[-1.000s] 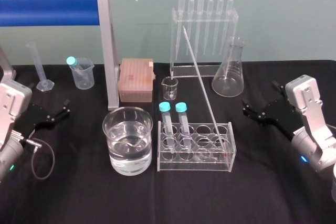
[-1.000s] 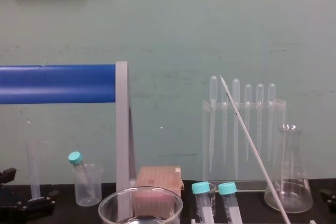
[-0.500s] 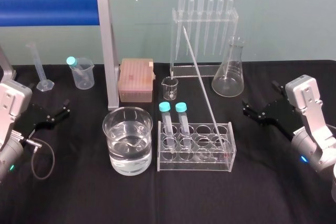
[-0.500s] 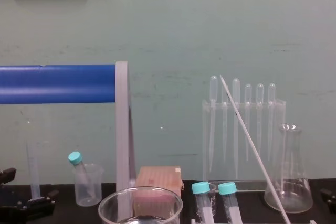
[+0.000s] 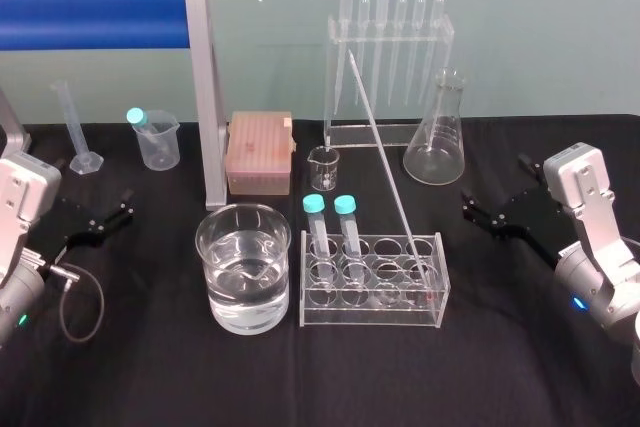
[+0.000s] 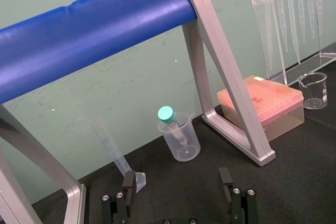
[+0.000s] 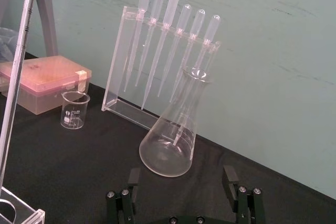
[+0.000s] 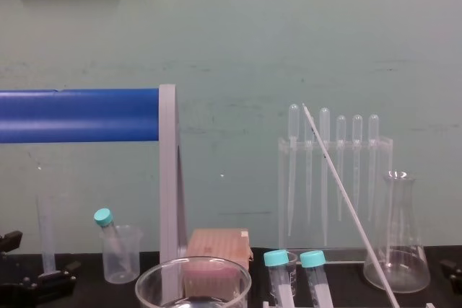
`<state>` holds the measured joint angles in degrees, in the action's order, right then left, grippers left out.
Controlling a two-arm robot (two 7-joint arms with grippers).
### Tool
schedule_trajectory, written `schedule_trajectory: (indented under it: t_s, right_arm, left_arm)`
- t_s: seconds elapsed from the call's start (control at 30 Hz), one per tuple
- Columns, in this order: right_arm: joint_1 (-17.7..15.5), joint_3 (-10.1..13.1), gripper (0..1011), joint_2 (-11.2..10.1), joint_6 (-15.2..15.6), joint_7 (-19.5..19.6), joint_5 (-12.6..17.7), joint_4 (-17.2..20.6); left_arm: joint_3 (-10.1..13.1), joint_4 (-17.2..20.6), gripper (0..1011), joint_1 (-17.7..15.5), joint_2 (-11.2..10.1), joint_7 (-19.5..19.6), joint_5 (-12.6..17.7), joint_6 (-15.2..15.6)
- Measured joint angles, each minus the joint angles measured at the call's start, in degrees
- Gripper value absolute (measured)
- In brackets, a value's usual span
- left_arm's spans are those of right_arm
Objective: Hold the thermometer with one hand and immerse one end into the beaker, then reinsert it into the test tube rack.
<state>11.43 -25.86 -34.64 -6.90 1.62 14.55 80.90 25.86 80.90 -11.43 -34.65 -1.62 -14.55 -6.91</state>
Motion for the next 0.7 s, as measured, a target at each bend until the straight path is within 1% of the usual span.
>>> schedule_trajectory:
  t_s: [0.7]
  right_arm:
    - [0.0,0.0,1003,0.0,0.0,0.0,0.0,0.0]
  left_arm:
    - [0.0,0.0,1008,0.0,0.0,0.0,0.0,0.0]
